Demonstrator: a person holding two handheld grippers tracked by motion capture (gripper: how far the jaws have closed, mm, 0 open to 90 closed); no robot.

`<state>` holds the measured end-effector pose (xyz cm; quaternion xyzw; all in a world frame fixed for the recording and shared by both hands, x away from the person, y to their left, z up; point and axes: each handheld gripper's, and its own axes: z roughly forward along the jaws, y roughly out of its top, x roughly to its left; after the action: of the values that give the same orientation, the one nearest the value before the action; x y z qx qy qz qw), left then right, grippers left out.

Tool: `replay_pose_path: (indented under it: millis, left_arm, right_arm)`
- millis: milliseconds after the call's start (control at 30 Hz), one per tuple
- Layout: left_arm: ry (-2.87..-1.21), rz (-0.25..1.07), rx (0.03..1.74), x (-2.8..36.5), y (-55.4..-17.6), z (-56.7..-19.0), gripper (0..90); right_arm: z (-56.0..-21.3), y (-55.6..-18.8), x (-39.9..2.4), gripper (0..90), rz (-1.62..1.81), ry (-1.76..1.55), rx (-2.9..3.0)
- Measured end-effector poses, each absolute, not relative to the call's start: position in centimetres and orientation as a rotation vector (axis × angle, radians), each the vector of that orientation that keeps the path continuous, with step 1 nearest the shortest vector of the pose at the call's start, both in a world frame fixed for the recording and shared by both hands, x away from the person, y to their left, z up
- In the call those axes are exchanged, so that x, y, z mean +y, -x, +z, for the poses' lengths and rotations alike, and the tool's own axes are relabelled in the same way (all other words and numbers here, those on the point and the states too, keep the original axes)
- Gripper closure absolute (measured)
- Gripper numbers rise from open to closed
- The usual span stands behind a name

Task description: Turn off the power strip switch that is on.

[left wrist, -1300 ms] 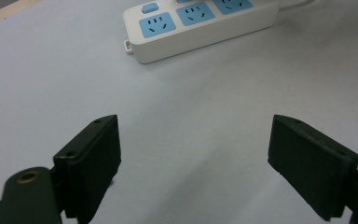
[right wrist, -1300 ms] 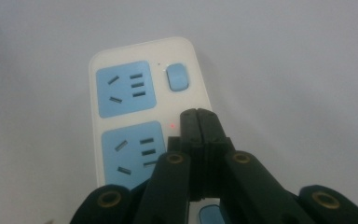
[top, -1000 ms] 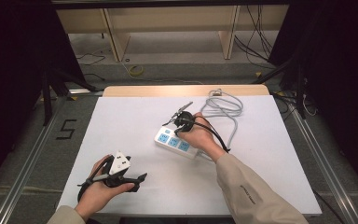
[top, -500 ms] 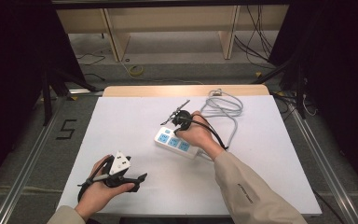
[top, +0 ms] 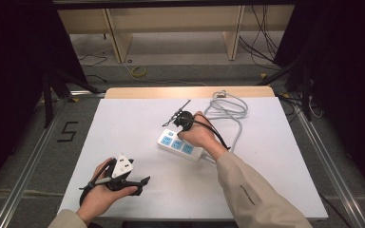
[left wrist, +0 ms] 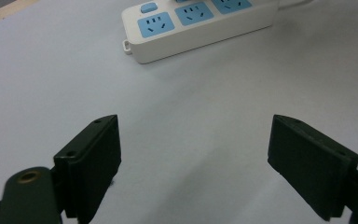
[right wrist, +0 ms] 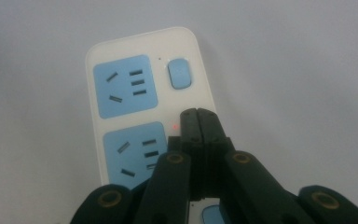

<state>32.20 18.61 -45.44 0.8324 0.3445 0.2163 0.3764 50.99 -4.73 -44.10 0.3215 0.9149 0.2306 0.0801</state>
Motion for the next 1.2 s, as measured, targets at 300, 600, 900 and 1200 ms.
replay_pose_path:
  millis: [300, 600, 900, 1200]
  left_arm:
    - [-2.128, 0.554, 0.882, 18.57, -32.19, -45.45, 16.7]
    - [-2.13, 0.554, 0.88, 18.53, -32.19, -45.45, 16.7]
    - [-2.134, 0.553, 0.878, 18.5, -32.19, -45.45, 16.7]
    - [-2.135, 0.555, 0.876, 18.5, -32.21, -45.46, 16.7]
  right_arm:
    - [-44.07, -50.94, -4.5, 90.0, 0.669, -0.958, 2.733]
    - [-44.06, -50.92, -4.31, 90.0, 0.644, -0.961, 2.732]
    - [-44.07, -50.94, -4.35, 90.0, 0.648, -0.964, 2.735]
    - [-44.08, -50.96, -4.39, 90.0, 0.651, -0.968, 2.736]
